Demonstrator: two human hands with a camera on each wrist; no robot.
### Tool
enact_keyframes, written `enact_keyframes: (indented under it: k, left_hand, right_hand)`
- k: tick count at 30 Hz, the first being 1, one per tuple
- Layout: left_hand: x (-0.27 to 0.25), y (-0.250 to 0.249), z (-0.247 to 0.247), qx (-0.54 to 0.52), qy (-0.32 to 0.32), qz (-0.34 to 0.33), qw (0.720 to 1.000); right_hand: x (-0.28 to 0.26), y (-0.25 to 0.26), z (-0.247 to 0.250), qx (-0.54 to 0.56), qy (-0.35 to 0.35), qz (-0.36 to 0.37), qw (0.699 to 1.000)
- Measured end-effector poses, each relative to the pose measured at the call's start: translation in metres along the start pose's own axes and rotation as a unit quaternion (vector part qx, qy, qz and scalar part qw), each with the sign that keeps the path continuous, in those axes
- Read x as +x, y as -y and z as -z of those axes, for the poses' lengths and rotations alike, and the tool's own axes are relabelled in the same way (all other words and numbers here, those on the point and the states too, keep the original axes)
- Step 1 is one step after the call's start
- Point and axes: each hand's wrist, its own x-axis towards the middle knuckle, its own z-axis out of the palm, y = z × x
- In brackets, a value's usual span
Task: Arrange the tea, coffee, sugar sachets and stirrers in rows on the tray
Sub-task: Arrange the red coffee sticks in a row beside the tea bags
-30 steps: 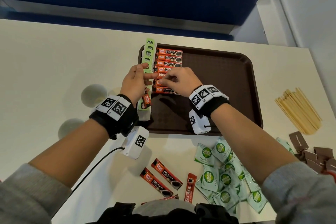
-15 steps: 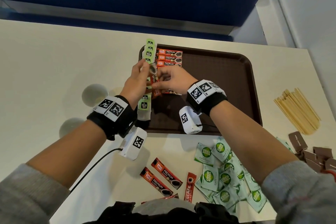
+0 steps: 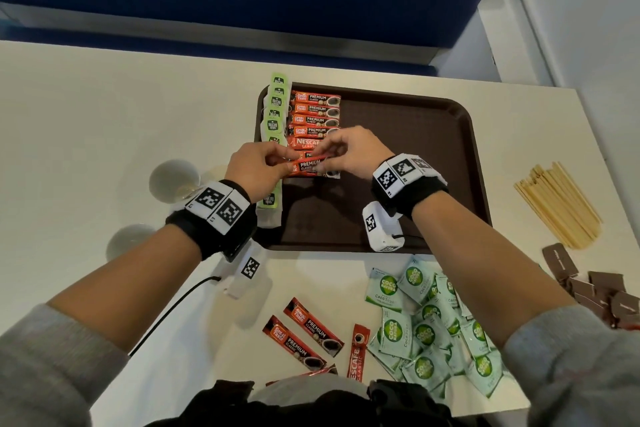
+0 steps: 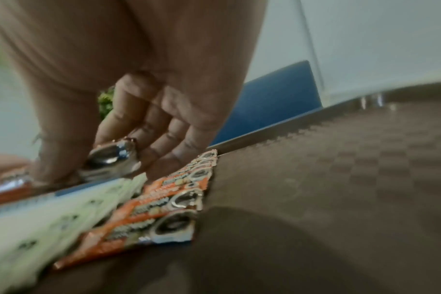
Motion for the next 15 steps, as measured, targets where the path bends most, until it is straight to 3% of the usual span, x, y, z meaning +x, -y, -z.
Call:
enact_keyframes:
  k: [4,9,15]
  left_hand:
    - [-0.002,-0.003,-0.006,0.078,0.002,-0.006,0.997]
    - [-0.006,-0.005,-0.008,0.151,-0.019,-0.025,0.988]
    - [-0.010,-0.001,-0.011,0.271,0.024,-0.045,0.961]
  right_hand:
    - [-0.003,-0.004,-0.001,-0.136,0.058,-0.021,0.989]
    - [-0.002,-0.013,-0.008,-0.180,0.058,-0.053,0.980]
    - [0.002,-0.013,-0.016,-0.205,0.065,-0.058,0.975]
